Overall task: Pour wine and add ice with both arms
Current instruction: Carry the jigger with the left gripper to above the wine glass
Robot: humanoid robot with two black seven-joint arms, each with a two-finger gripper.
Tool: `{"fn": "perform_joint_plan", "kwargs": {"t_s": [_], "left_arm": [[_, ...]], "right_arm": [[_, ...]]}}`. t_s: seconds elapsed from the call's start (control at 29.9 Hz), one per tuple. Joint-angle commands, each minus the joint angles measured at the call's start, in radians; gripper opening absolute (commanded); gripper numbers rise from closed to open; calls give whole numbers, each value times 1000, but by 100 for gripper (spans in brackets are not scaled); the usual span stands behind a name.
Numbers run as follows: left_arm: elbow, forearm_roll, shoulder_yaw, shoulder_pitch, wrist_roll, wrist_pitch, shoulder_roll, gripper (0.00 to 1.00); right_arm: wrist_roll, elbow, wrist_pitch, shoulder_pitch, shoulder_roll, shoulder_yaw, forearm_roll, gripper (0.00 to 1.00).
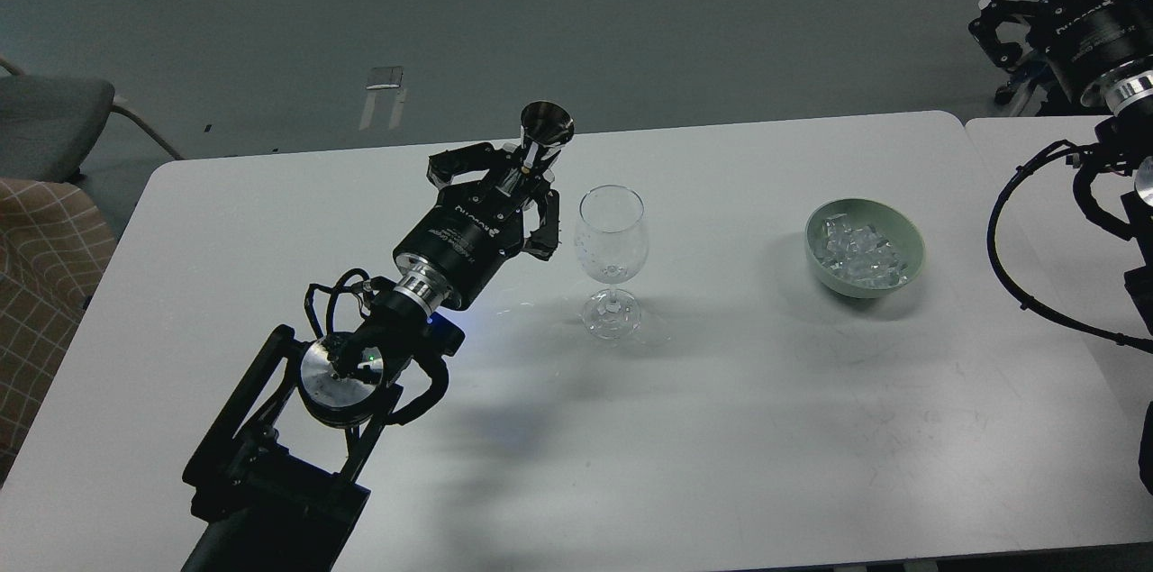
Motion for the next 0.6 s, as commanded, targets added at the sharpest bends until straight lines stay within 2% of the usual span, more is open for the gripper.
{"fn": "perform_joint_plan", "kwargs": {"t_s": [0.0,0.57], "left_arm": [[5,6,2,-1,2,2,0,0],[26,81,5,-18,6,3,0,0]], "right_arm": [[0,0,0,-1,0,0,0,100],[0,0,0,-1,0,5,0,100]]}}
